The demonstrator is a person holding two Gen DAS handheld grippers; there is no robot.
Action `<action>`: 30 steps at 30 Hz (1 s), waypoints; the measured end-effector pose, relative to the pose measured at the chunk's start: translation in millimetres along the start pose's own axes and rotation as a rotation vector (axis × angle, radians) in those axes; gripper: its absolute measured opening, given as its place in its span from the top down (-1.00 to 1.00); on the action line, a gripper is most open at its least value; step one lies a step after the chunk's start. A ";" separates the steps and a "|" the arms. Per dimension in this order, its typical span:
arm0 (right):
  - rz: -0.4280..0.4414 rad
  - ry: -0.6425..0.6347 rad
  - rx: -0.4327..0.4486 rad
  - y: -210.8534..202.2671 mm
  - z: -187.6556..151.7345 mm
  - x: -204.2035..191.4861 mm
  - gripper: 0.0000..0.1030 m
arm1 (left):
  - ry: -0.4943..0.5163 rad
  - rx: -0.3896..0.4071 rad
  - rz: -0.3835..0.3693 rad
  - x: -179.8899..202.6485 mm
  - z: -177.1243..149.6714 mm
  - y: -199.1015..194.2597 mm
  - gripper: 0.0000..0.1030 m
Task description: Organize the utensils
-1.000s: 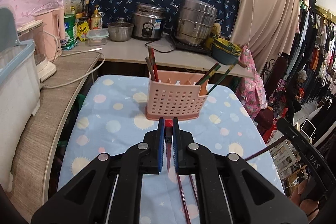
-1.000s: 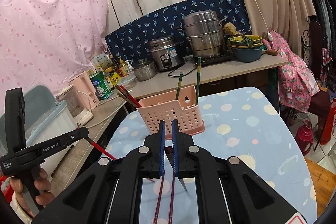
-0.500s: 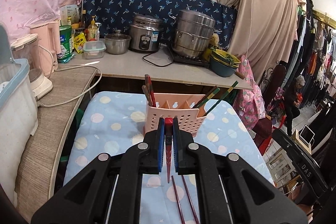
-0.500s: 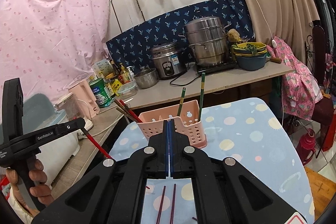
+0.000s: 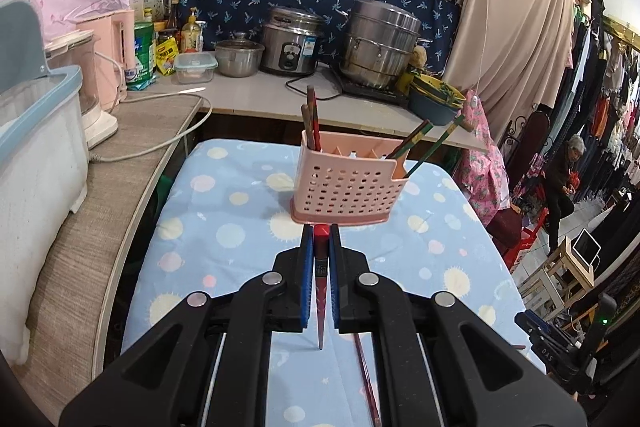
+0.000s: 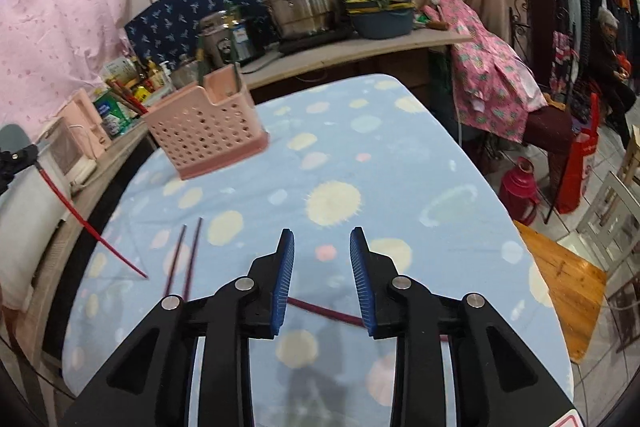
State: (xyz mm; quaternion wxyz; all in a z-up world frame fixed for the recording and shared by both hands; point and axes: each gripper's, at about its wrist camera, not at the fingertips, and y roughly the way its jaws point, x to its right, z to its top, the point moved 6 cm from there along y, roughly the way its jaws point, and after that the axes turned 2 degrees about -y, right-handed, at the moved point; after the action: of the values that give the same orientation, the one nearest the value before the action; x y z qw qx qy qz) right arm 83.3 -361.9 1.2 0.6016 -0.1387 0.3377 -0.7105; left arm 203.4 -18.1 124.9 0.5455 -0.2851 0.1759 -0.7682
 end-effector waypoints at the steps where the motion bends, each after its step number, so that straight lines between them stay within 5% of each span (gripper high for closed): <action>1: -0.022 0.019 -0.009 0.9 -6.1 10.8 0.45 | 0.001 -0.004 0.004 -0.4 -2.3 -0.3 0.87; 10: -0.051 0.107 -0.078 21.9 -28.8 69.1 0.44 | 0.018 0.011 0.034 9.9 -13.7 -15.4 0.87; 30: 0.089 0.106 -0.171 1.0 -85.0 56.8 0.43 | 0.023 -0.009 0.009 26.9 -46.4 -51.0 0.86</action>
State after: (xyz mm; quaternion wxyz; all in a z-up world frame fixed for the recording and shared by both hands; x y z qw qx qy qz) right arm 19.3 -389.2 -73.7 0.5999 -0.1367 0.4342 -0.6579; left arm 130.0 -27.8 125.2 0.5454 -0.2778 0.1868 -0.7684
